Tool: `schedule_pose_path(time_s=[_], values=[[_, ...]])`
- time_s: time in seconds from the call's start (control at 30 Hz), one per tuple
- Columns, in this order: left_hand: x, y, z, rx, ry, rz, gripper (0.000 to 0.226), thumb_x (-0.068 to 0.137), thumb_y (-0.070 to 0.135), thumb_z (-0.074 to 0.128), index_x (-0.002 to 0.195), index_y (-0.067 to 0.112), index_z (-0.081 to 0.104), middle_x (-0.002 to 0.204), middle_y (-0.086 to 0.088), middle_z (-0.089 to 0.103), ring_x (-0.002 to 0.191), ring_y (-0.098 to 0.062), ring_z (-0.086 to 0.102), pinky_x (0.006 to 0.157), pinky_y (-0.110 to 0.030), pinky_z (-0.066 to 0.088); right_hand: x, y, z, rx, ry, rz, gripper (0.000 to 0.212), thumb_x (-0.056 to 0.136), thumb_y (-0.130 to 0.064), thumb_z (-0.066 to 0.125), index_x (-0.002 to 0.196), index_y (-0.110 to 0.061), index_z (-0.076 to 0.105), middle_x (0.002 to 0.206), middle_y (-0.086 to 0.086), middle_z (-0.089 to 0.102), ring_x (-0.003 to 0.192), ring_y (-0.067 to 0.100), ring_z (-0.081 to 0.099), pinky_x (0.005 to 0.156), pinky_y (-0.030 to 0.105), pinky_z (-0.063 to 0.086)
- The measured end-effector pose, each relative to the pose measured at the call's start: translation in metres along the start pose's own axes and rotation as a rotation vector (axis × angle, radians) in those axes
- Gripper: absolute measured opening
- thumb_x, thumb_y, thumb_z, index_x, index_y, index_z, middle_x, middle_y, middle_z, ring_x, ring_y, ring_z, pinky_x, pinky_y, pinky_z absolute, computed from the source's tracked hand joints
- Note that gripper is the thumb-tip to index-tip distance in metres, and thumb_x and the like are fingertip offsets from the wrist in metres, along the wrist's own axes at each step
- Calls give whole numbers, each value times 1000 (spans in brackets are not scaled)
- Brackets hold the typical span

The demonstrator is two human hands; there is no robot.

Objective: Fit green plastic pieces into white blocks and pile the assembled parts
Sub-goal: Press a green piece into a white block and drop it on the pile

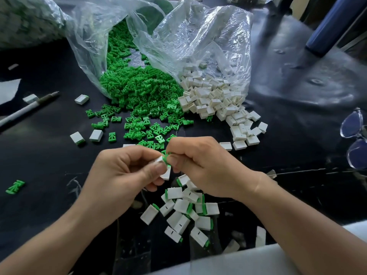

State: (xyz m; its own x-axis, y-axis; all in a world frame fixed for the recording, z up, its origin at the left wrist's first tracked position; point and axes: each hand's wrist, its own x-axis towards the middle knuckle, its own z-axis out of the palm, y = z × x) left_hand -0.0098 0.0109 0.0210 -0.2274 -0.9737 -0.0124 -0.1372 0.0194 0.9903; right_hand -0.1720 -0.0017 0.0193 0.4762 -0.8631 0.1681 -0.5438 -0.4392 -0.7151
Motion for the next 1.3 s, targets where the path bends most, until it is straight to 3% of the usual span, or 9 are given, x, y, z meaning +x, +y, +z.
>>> schedule_pose_path(time_s=[0.17,0.33,0.53,0.63,0.7,0.83,1.0,1.2,1.3], values=[[0,-3,3,-77,53,3,20,59,18,65,75,6,69,64,-14,68,49,-13,63,45,-18,50,0,0,9,119,92,57,18,88,-14,47,72,-6,51,63,3,53,61,19,47,58,40,40],[-1,-4,4,-111,84,32,15,62,17,63,73,9,69,64,-9,70,49,-13,63,44,-18,49,1,-4,14,201,146,92,23,86,-18,45,73,0,51,65,15,54,63,27,49,60,46,42],[0,-7,-1,81,22,11,17,61,19,64,72,9,70,63,-13,67,50,-13,63,47,-18,51,0,-3,8,-43,-17,78,25,92,-12,50,70,-17,38,61,-2,45,59,18,39,56,35,33],[1,-8,0,82,2,23,18,60,20,64,73,9,70,65,-13,68,51,-13,64,47,-19,51,-1,-3,4,-67,-58,102,25,93,-15,50,70,-18,38,66,5,53,61,21,43,57,37,37],[3,-8,0,34,14,42,20,60,22,66,76,10,71,67,-12,69,53,-15,65,48,-19,52,-1,-4,0,7,-47,138,23,93,-22,51,73,-13,47,70,8,59,62,21,48,57,37,41],[6,-13,-4,-82,94,100,19,63,30,69,80,22,73,75,-8,72,64,-20,69,54,-23,56,2,-4,-4,278,-36,293,53,76,-60,37,79,-12,61,77,4,65,66,17,58,63,35,48],[6,-14,-9,-136,13,177,36,60,49,77,84,23,72,112,0,68,97,-15,67,74,-25,55,4,-10,2,755,-161,350,51,74,-59,31,81,-18,61,77,2,64,63,12,56,57,22,40],[4,-14,-6,-226,-73,209,27,61,42,77,81,25,73,101,3,71,72,-16,69,59,-28,56,6,-16,7,1006,-307,367,47,75,-57,31,81,-20,59,70,3,60,58,9,52,53,20,37],[4,-18,-6,-266,-87,248,32,67,30,76,89,8,69,91,-5,70,55,-33,63,52,-43,55,5,-16,5,990,-307,380,44,74,-57,32,76,-21,58,63,0,58,53,8,49,49,18,36]])
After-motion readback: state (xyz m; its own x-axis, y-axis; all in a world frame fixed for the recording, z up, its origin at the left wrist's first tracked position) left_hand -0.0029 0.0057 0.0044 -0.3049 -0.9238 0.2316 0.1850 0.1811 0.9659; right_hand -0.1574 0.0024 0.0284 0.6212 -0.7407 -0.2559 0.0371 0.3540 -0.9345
